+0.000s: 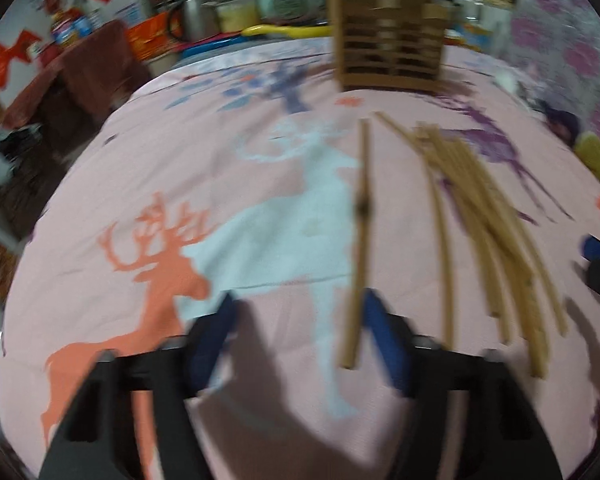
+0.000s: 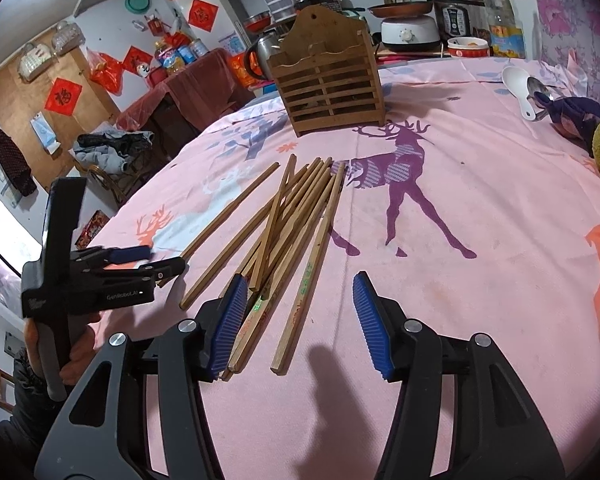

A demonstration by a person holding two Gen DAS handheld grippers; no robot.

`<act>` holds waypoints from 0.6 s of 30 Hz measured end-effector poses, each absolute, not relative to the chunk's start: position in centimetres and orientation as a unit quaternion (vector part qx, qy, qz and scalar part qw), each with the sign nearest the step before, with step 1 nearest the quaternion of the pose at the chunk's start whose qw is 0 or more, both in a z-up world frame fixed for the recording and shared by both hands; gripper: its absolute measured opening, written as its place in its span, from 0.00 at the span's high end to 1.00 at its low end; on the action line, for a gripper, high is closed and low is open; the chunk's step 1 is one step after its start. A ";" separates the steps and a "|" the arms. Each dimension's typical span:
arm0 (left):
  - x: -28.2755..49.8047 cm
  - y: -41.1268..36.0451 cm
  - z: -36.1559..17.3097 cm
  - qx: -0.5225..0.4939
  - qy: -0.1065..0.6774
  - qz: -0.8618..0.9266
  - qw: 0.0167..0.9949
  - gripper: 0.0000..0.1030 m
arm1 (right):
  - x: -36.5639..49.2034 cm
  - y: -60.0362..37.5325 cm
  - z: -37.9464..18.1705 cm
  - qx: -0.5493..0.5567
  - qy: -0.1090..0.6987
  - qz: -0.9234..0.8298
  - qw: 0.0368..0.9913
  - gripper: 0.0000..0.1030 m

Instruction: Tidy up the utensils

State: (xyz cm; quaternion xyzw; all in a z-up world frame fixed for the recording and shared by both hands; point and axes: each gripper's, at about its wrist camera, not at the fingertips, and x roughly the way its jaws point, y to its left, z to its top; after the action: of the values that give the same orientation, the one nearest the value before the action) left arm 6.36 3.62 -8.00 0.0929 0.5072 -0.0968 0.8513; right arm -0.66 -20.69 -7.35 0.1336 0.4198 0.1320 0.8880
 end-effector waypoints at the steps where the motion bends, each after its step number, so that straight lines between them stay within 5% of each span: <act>1: 6.2 3.4 -8.0 0.095 0.505 -0.105 0.851 0.65 | -0.7 -20.7 -7.3 0.133 0.420 0.132 0.888 0.47; 4: 5.5 2.8 -7.8 0.093 0.502 -0.131 0.850 0.91 | -0.7 -20.7 -7.3 0.132 0.417 0.134 0.889 0.47; 5: 5.2 2.5 -7.9 0.092 0.502 -0.138 0.849 0.93 | -0.7 -20.6 -7.3 0.130 0.416 0.135 0.890 0.47; 14: 5.2 3.1 -7.6 0.050 0.500 -0.149 0.852 0.94 | -0.1 -16.3 -7.1 0.023 0.430 0.124 0.894 0.49; 18: 5.8 3.9 -7.8 0.025 0.513 -0.155 0.844 0.93 | 0.6 -14.2 -7.4 -0.024 0.440 0.131 0.888 0.70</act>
State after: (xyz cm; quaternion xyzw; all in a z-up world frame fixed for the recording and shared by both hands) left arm 5.78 3.86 -7.84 0.0254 0.5129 -0.1546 0.8440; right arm 0.56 -14.22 -7.42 -0.0240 0.4395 0.1308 0.8883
